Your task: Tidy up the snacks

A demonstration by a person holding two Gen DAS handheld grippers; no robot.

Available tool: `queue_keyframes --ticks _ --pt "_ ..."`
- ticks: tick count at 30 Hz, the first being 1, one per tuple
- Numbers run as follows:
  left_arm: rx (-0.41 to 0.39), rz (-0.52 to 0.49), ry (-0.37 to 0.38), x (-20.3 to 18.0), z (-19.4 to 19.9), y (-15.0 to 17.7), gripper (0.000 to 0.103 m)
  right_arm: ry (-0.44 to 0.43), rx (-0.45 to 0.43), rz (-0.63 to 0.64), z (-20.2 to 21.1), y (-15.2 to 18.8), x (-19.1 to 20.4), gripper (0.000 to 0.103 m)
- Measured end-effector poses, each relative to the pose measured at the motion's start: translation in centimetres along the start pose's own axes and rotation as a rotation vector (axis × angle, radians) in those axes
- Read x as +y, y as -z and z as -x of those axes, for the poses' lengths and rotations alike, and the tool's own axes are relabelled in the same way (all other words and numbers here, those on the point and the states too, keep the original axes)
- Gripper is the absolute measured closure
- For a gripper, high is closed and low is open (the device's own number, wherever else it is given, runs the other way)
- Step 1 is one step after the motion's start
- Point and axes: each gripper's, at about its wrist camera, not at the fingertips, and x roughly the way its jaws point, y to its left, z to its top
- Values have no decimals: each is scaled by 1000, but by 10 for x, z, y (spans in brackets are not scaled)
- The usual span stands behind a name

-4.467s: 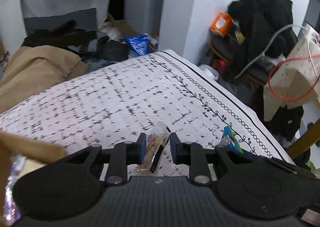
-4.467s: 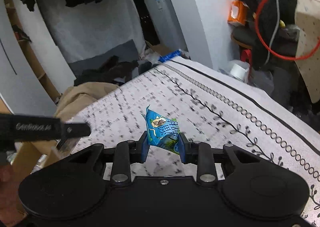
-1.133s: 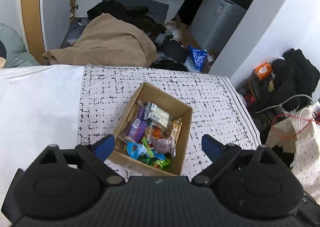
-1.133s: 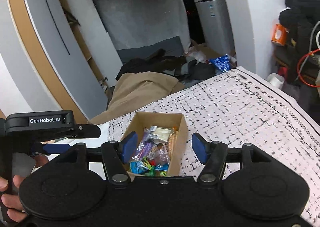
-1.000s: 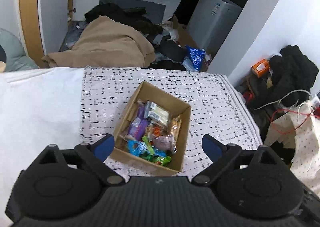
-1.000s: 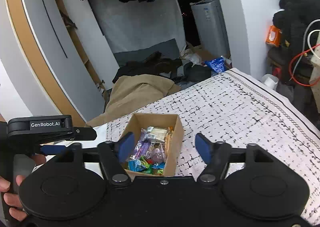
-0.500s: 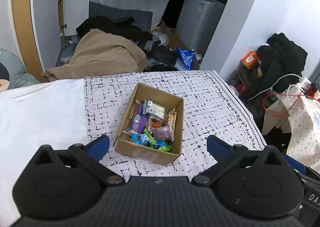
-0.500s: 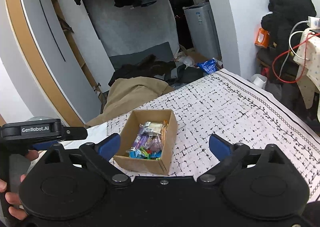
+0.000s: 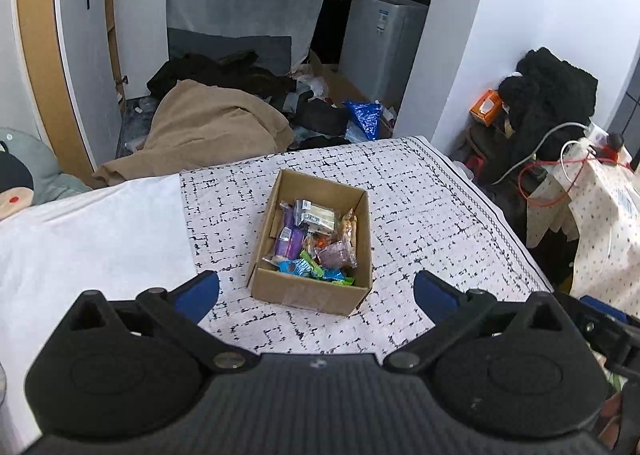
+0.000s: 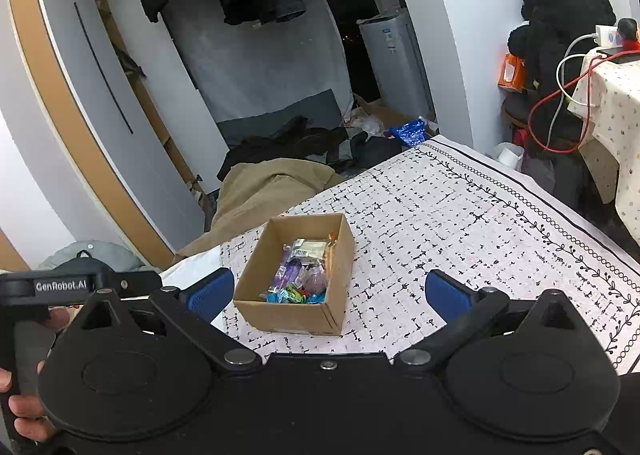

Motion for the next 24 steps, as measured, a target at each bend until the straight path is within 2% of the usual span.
queue_keyframes --ticks 5,24 --pt "-5 -50 -8 3 9 10 0 -8 6 25 5 4 6 0" --pt "-31 -71 -2 20 21 20 0 -10 10 67 14 13 22 0"
